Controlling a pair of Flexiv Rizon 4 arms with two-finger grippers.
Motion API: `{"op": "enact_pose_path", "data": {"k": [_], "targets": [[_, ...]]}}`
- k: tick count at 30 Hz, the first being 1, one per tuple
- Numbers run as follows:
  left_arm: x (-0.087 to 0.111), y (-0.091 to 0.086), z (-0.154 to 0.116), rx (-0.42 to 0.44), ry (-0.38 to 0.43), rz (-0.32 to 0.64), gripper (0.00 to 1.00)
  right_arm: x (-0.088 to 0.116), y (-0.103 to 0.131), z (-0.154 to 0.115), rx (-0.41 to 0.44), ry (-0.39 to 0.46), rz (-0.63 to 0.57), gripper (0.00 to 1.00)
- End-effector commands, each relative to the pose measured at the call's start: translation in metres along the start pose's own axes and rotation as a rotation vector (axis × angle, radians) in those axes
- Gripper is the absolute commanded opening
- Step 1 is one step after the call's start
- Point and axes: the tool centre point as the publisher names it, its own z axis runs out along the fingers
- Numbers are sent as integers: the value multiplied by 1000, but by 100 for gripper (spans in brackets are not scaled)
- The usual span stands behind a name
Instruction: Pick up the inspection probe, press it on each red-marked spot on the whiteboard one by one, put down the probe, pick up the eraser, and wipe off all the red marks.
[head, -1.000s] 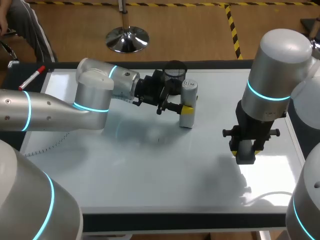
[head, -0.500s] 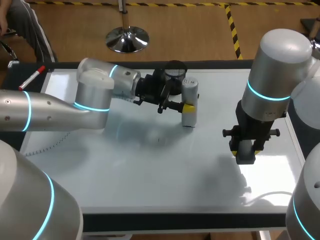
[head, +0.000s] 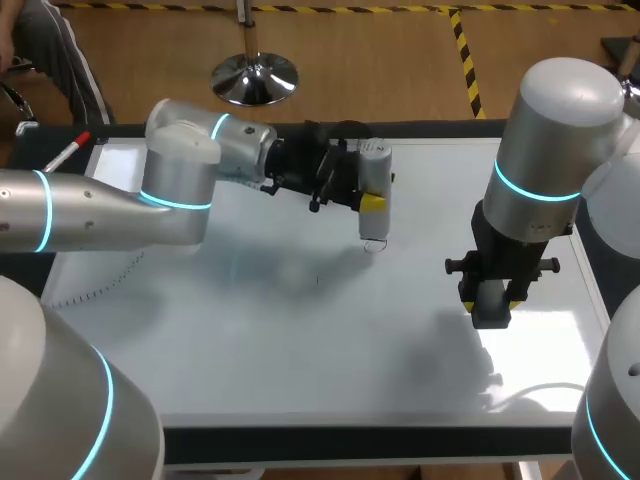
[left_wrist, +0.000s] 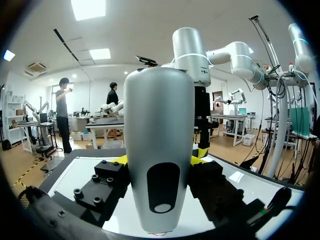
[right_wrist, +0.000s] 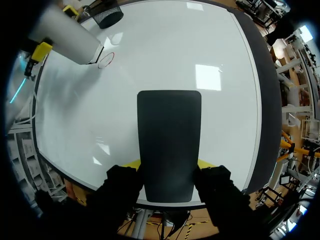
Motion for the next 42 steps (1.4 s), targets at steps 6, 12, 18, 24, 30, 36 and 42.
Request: {"op": "enact_pose_path", "data": {"k": [6, 12, 18, 24, 30, 36, 42], "targets": [[3, -19, -13, -23, 1, 0, 0, -2, -1, -1, -2, 3, -2, 0], [2, -20, -15, -31, -5, 0, 0, -2, -1, -1, -2, 3, -2, 0], [7, -23, -21, -41, -5, -17, 0, -2, -1, -1, -2, 3, -2, 0], [12, -30, -42, -54, -21, -26, 0, -2, -1, -1, -2, 3, -2, 0], [15, -39, -59, -67, -24, -27, 0, -2, -1, -1, -2, 3, -2, 0], [17, -44, -71, -65, -33, -13, 0, -2, -1, -1, -2, 3, -2, 0], [20, -44, -85, -57, -38, 1, 0, -2, -1, -1, -2, 3, -2, 0]]}}
